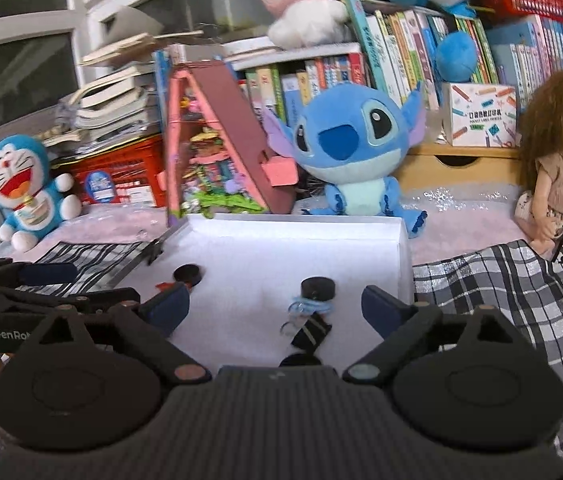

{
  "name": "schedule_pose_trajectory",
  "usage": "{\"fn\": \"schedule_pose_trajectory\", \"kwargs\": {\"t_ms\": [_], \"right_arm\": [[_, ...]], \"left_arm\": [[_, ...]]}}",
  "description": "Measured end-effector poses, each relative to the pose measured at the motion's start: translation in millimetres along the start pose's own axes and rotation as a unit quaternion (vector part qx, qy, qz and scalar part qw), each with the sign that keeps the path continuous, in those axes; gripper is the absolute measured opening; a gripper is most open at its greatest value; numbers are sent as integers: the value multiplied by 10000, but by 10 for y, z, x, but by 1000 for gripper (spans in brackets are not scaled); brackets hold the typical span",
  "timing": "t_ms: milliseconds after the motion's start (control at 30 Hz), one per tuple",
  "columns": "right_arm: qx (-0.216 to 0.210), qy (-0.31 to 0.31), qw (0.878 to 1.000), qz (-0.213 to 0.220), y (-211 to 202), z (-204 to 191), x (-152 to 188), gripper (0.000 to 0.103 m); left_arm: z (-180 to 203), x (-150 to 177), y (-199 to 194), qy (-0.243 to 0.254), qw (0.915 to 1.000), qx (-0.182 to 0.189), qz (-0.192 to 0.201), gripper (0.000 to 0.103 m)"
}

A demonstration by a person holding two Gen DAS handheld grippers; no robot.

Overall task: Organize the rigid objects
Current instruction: 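Withdraw both open tools from the box back over the cloth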

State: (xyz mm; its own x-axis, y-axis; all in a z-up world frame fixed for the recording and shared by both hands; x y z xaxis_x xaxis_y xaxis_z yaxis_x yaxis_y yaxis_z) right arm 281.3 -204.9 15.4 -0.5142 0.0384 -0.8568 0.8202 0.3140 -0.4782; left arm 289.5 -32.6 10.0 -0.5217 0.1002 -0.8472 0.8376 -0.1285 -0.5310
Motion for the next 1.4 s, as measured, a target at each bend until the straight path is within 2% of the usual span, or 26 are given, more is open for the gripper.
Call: {"fn": "schedule_pose_trajectory", "kwargs": {"t_ms": [200,333,533,933,1100,1367,1400], "right_arm": [[-112,-389,9991,142,-267,-199,121,100],[-221,-735,9967,278,-463,-355,203,103],[-352,-792,9958,308,-676,-452,352,103],[-400,-1069,9934,73,-839,-590,825,103],[-499,-1080,9929,9,-922,-670,999,103],[-535,-1271,9904,-98,-1043,-769,1279,103],[-522,-1303,9900,-118,-1054,-777,1313,103]], "left_arm": [[40,183,-281,219,9997,-6,127,93],[25,289,-456,180,9996,37,201,94],[-42,496,-699,29,9997,135,206,94],[-257,892,-916,-172,9998,-21,107,95],[-273,1063,-997,-338,9994,57,43,95],[-132,1323,-1145,-150,9995,253,-66,95],[-102,1353,-1155,-105,9994,304,-96,93]]}}
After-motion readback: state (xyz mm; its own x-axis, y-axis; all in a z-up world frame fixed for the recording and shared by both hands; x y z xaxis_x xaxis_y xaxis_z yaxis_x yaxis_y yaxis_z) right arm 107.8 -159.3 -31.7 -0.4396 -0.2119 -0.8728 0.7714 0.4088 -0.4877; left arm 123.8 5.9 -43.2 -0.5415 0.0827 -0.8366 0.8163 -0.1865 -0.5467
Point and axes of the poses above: each gripper's, at about its wrist camera, not at the fingertips, and y roughly the way its jaws point, z to its right, x to its underside, the point moved 10 cm from there along y, roughly the way its jaws point, and after that the axes turned 5 degrees about -x, right-handed, at the moved point
